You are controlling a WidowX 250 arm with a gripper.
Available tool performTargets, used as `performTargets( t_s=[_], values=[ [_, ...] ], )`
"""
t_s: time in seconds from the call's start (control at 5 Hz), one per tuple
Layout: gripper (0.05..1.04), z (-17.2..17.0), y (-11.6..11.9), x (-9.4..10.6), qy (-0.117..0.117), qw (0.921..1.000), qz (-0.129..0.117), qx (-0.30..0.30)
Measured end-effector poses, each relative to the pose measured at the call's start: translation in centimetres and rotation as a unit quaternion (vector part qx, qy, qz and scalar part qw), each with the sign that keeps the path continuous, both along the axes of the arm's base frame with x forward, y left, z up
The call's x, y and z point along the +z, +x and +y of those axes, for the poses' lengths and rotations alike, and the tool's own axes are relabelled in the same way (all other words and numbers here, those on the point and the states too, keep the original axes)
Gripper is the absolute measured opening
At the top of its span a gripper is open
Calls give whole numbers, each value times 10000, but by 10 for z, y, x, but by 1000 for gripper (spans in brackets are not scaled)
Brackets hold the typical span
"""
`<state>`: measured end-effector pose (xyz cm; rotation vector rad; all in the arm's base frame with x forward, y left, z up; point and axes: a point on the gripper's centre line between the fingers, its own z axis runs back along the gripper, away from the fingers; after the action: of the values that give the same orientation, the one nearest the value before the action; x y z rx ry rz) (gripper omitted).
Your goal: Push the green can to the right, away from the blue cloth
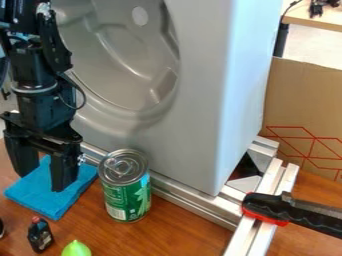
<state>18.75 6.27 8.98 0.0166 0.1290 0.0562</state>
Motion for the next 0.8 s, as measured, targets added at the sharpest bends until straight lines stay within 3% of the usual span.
performTargets(
  t_s=[0.2, 0.4, 0.8],
  values=[
    [1001, -1, -1, -3, -22, 10000, 74, -8],
    [1001, 8, 8, -19, -36, 9992, 247, -304],
    [1001, 28, 32, -33, 387, 9967, -156, -692]
  ],
)
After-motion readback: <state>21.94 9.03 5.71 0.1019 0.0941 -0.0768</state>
